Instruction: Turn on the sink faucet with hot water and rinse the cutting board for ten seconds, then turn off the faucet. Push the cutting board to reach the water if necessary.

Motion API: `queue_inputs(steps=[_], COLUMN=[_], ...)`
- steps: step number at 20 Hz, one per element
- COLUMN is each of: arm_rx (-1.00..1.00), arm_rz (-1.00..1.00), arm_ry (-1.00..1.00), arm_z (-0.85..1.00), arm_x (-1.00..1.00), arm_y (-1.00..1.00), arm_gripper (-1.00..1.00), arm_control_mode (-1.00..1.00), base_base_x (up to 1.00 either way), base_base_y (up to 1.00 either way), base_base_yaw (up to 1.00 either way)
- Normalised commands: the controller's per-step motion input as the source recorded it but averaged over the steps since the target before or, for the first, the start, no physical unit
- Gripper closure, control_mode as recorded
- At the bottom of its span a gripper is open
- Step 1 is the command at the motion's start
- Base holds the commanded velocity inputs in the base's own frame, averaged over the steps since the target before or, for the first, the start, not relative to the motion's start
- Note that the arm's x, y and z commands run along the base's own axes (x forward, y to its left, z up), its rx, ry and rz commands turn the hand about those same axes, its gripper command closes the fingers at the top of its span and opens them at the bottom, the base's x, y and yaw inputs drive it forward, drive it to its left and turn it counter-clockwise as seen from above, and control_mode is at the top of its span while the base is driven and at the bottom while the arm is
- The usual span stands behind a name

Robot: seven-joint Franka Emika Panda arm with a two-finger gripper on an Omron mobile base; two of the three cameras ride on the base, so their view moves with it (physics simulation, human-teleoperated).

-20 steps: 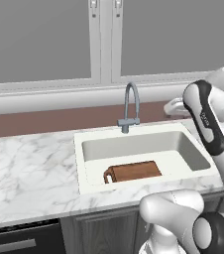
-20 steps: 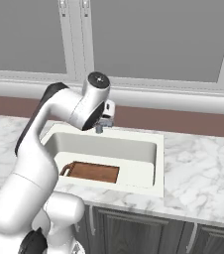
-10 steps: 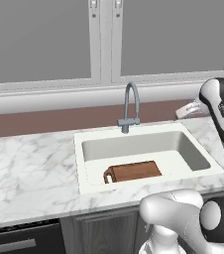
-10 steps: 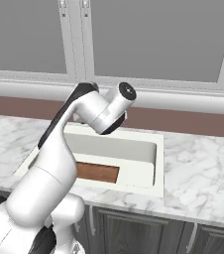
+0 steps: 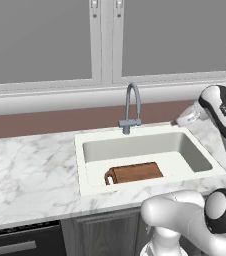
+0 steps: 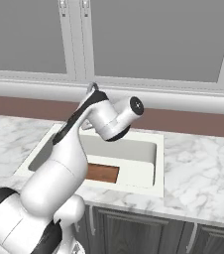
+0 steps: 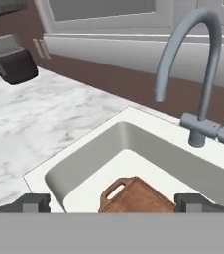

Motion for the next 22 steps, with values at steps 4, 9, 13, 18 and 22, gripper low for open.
queue_inputs(steps=[4, 9, 13, 18, 22], arm_rx=[0.04, 0.09, 0.12, 0.04, 0.11], arm_rz=[0.17, 0.26, 0.30, 0.29, 0.01], arm_ry=[-0.04, -0.05, -0.04, -0.01, -0.11], arm_z=[-0.18, -0.14, -0.17, -0.18, -0.09], arm_x=[0.38, 0.30, 0.25, 0.33, 0.36], arm_y=[0.08, -0.04, -0.07, 0.00, -0.06], arm_gripper=[-1.00, -1.00, -1.00, -1.00, -1.00], arm_control_mode=[-1.00, -1.00, -1.00, -1.00, -1.00], base_base_x=[0.00, 0.00, 0.00, 0.00, 0.00], base_base_y=[0.00, 0.00, 0.00, 0.00, 0.00], base_base_yaw=[0.00, 0.00, 0.00, 0.00, 0.00])
